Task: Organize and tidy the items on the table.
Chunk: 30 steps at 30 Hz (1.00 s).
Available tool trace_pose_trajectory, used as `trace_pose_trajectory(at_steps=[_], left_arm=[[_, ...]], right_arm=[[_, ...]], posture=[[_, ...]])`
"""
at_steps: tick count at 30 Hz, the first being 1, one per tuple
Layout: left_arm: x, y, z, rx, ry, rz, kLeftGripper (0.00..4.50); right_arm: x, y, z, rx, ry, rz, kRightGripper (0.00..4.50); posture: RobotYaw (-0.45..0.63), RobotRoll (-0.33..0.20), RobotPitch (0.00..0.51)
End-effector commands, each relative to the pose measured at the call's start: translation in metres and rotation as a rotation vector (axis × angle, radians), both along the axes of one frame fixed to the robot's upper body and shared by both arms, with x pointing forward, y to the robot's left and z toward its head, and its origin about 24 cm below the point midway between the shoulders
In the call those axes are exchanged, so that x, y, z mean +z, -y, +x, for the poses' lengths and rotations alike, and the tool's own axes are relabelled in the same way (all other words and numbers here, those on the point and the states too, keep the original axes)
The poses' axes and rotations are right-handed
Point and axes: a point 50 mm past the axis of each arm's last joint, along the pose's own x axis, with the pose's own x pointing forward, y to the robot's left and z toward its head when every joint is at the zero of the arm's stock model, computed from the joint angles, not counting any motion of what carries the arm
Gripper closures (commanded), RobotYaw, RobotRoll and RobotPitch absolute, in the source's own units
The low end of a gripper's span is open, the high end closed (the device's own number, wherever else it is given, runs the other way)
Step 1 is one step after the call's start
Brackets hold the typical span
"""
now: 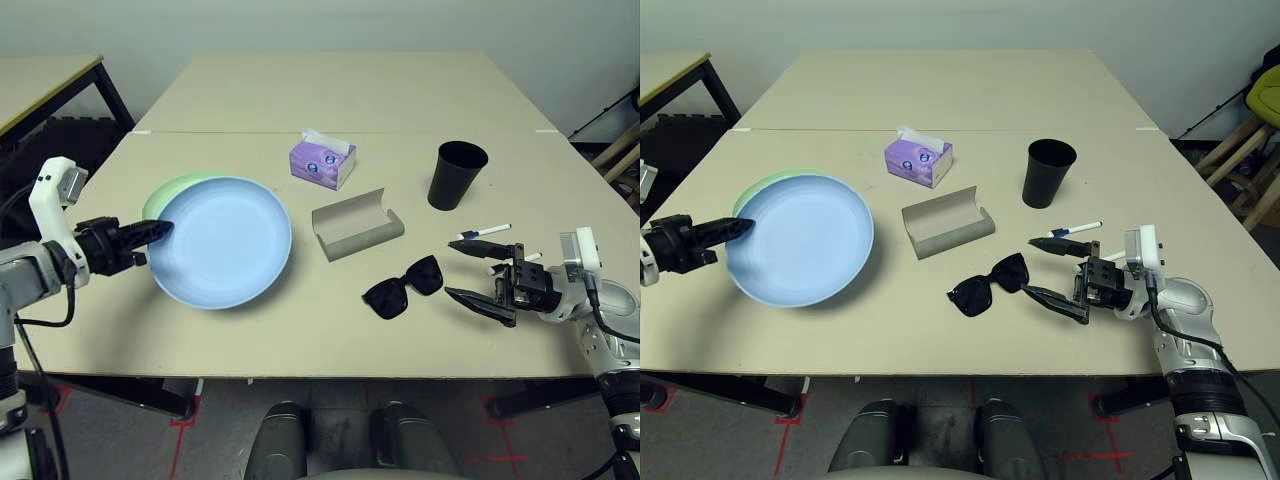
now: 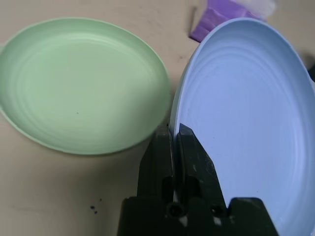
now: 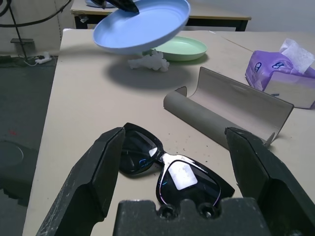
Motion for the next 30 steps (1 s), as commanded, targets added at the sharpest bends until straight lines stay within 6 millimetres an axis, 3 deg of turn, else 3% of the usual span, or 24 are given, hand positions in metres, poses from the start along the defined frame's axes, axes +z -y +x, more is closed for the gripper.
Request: trace_pose_trajectory(at_steps=[1,14,21,30], left_arm=[[0.005,-0.004,0.008,0.14,0.082,-0.01,4.49],[0.005,-0.005,0.018,0.46,0.243,0.081,4.49],[-0.004,-0.001,0.024,0.518,0.269,0.221,4.49],[-0.01,-0.001,0.037,0.577,0.307,0.266,4.49]], right_arm=[[0.0,0.002,0.0,-0.014,0.004,-0.012,0.0],[-0.001,0.001,-0.001,-0.009,-0.002,-0.017,0.0],[-0.002,-0.001,-0.001,-0.004,-0.007,-0.014,0.0],[-0.002,-0.001,-0.003,-0.012,-0.006,-0.012,0.0]], posture=[[0.1,0.0,0.039],[0.12,0.0,0.047],[0.12,0.0,0.052],[0.1,0.0,0.052]])
